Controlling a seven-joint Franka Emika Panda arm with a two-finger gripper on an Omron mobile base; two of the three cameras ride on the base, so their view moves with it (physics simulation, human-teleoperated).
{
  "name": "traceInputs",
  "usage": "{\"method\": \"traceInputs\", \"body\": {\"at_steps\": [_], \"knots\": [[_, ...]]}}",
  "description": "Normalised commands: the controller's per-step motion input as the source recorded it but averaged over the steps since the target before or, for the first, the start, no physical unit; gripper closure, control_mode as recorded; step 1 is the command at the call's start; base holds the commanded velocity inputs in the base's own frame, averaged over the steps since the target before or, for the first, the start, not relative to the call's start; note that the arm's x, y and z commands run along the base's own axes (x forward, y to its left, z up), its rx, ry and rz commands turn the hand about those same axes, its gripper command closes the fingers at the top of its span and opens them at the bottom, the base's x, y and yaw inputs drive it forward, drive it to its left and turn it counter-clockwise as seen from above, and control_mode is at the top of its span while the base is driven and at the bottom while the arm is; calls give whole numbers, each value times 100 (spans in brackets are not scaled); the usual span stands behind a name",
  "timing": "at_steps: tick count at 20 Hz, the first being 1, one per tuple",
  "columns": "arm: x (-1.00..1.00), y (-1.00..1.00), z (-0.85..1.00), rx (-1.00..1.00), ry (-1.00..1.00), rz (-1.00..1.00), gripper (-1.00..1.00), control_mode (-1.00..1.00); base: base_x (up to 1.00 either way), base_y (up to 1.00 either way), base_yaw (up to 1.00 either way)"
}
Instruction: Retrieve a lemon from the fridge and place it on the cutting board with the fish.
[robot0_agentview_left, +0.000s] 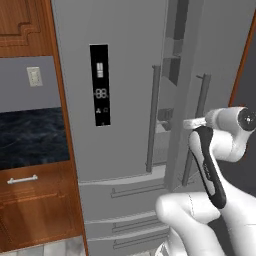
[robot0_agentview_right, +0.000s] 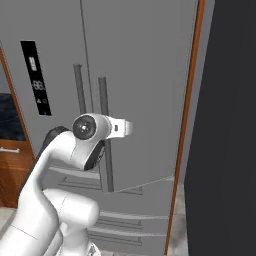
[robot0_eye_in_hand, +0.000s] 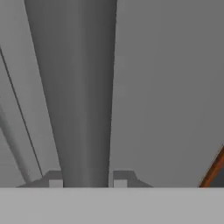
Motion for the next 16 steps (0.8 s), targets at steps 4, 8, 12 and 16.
{"method": "traceInputs", "body": {"at_steps": [4, 8, 12, 16], "knots": [[-100, -88, 37, 0, 2, 0, 100, -100, 0, 0, 0], [-69, -69, 29, 0, 8, 0, 100, -100, 0, 0, 0], [-26, -23, 30, 0, 10, -2, 100, -100, 0, 0, 0], [-28, -3, 20, -1, 9, -6, -100, -100, 0, 0, 0]]}}
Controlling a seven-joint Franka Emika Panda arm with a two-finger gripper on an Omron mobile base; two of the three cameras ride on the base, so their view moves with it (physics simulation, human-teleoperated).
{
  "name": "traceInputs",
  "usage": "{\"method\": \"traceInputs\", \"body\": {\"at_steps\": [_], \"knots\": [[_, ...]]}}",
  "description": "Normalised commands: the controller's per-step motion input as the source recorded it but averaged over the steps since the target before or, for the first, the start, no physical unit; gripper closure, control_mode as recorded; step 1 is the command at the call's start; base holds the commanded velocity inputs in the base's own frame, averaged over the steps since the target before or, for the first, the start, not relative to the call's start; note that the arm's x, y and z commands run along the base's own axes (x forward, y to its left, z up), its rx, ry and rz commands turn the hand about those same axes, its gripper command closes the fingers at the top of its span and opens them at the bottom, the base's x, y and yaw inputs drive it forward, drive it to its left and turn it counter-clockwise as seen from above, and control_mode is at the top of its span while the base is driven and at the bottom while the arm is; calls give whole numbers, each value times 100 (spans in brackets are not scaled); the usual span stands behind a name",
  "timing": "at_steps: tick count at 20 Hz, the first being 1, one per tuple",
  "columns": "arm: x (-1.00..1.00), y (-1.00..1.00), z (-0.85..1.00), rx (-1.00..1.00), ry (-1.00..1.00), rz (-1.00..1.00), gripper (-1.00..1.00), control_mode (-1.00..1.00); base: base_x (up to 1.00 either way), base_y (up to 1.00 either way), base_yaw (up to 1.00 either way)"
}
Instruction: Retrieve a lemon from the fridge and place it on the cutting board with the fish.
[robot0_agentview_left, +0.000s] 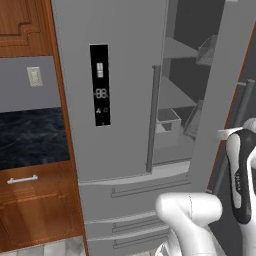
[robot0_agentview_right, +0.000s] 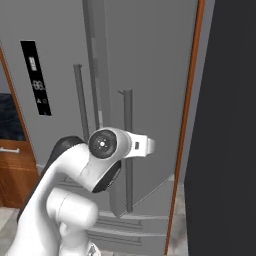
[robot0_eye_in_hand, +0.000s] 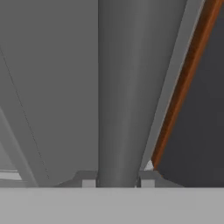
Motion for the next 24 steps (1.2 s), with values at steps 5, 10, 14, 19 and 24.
{"method": "traceInputs", "body": {"at_steps": [5, 10, 14, 19, 24], "knots": [[-56, 0, 10, -2, 2, -10, -100, -100, 0, 0, 0], [-89, 2, 27, -5, 0, -9, -100, -100, 0, 0, 0], [-26, 50, 37, -30, 15, -1, -100, -100, 0, 0, 0], [5, 93, 27, -42, 28, 0, -100, -100, 0, 0, 0], [42, 72, -5, -32, 27, 0, -100, -100, 0, 0, 0]]}}
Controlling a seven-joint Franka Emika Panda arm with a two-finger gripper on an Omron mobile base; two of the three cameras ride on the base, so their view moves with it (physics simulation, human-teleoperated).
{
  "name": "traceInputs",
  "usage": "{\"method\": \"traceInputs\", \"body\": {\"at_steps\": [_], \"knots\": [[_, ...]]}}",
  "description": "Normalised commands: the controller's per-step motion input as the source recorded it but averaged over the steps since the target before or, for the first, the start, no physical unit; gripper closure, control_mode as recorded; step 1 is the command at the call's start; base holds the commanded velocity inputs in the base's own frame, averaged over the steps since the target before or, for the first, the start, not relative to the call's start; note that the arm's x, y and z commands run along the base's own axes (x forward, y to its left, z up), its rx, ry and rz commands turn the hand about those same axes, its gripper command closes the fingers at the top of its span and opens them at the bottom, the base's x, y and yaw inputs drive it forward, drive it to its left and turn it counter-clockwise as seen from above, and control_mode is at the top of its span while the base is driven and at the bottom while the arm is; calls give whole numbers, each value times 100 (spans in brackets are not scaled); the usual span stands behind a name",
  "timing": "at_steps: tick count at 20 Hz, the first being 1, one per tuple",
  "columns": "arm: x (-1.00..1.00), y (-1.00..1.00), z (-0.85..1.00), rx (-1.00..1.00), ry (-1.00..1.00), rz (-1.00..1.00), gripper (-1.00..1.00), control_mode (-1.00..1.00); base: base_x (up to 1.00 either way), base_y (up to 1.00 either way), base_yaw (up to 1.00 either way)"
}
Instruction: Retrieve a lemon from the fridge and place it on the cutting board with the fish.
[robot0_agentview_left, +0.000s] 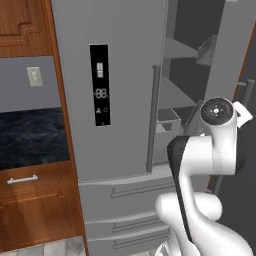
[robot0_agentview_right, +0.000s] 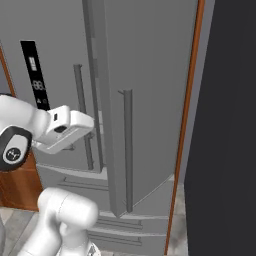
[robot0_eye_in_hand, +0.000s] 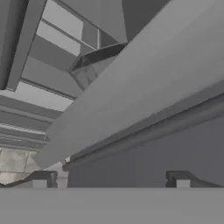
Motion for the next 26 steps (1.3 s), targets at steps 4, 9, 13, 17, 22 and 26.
{"method": "traceInputs", "body": {"at_steps": [4, 9, 13, 17, 22, 26], "knots": [[92, 44, -3, -24, 25, 1, -100, -100, 0, 0, 0], [57, 10, -2, -12, 19, 1, -100, -100, 0, 0, 0], [58, -4, -3, 0, 10, 0, -100, -100, 0, 0, 0], [54, -3, 0, 0, 8, 0, -100, -100, 0, 0, 0], [39, -15, -6, 0, 9, 0, -100, -100, 0, 0, 0], [21, -35, -12, 0, 9, 0, -100, -100, 0, 0, 0]]}}
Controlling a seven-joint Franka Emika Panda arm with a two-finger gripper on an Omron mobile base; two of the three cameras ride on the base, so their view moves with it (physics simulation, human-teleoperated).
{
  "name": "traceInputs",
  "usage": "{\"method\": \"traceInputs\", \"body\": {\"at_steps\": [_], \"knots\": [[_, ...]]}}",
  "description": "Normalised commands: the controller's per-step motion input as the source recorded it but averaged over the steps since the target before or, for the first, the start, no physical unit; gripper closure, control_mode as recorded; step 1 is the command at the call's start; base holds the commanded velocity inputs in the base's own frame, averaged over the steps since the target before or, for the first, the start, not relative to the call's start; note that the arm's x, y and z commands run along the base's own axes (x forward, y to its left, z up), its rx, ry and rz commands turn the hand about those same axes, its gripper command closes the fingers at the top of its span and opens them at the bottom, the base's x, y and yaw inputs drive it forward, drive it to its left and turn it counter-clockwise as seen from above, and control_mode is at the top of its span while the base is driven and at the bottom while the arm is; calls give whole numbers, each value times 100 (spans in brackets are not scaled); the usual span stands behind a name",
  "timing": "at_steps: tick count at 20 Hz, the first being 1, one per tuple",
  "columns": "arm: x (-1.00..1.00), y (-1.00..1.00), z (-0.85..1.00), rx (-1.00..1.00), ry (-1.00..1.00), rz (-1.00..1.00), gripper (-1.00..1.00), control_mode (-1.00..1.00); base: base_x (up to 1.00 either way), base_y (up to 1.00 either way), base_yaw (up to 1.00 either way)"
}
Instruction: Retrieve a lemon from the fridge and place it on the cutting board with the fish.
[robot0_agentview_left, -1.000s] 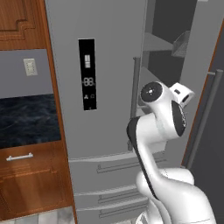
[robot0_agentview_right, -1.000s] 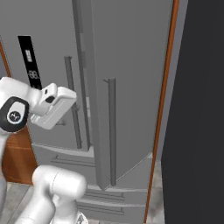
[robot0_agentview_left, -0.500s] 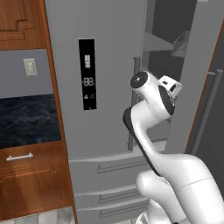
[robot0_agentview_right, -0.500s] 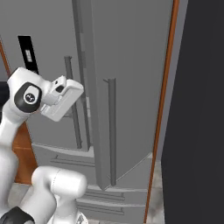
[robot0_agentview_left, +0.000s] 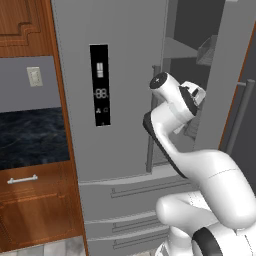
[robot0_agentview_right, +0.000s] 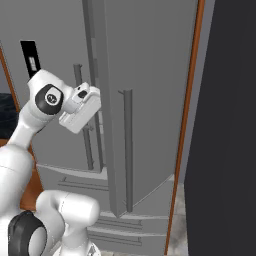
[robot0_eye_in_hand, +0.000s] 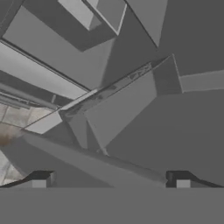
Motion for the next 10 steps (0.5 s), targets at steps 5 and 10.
{"method": "traceInputs", "body": {"at_steps": [5, 10], "knots": [[19, -34, -14, 0, 11, 0, -100, -100, 0, 0, 0], [-4, -46, -8, 0, 10, 0, -100, -100, 0, 0, 0]]}}
